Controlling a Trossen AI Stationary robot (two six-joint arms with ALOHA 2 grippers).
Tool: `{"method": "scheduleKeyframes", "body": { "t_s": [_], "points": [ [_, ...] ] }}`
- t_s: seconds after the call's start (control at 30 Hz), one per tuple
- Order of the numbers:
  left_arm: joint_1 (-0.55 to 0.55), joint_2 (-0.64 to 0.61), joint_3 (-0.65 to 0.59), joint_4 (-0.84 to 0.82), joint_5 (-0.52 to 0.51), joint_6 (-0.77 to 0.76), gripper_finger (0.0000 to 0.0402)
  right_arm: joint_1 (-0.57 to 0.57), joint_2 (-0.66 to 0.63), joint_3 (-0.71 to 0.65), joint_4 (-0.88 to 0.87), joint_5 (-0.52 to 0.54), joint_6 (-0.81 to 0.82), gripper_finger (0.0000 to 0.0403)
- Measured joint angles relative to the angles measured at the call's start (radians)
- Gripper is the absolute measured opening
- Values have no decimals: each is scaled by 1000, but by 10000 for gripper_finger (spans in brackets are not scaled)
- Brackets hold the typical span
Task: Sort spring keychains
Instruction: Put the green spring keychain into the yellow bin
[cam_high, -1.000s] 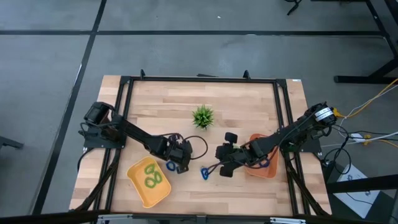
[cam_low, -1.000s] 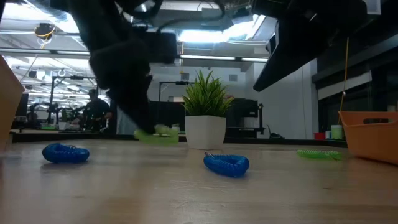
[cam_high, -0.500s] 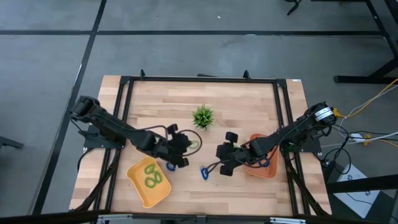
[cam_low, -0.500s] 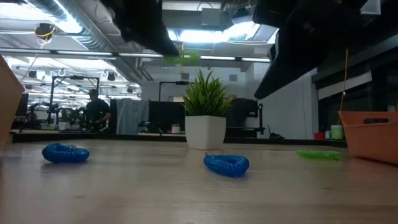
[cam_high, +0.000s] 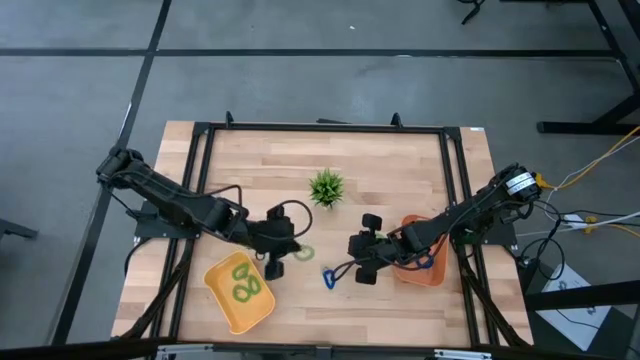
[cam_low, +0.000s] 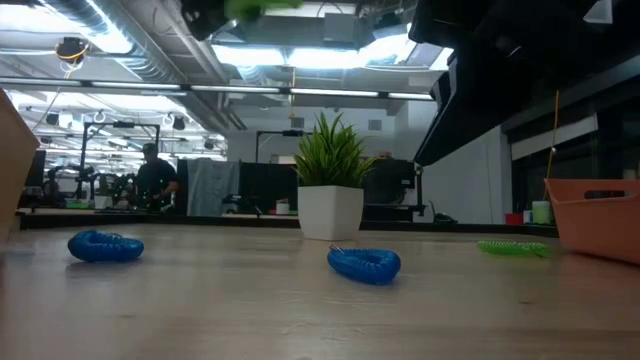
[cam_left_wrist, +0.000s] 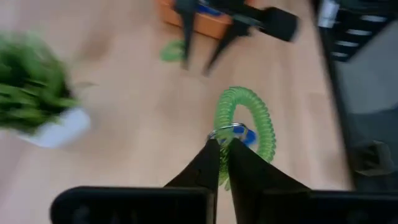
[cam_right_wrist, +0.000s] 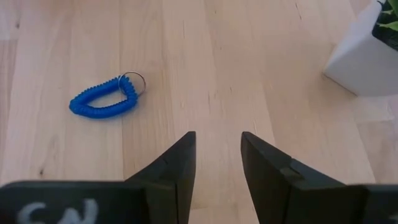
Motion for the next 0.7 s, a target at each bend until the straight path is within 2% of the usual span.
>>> {"method": "scheduleKeyframes", "body": {
  "t_s": [0.23,0.37,0.57,0.7],
  "points": [
    [-26,-29,0,-6,278,-107,14,0,0,0,0,-1,3,127],
    [-57,-30,0,-7,446,-242,15,0,0,0,0,-2,5,127],
    [-112,-30,0,-66,572,-507,15,0,0,1,0,-5,22,127],
    [-155,-30,0,-120,607,-638,15,0,0,1,0,-6,22,127]
  ]
}}
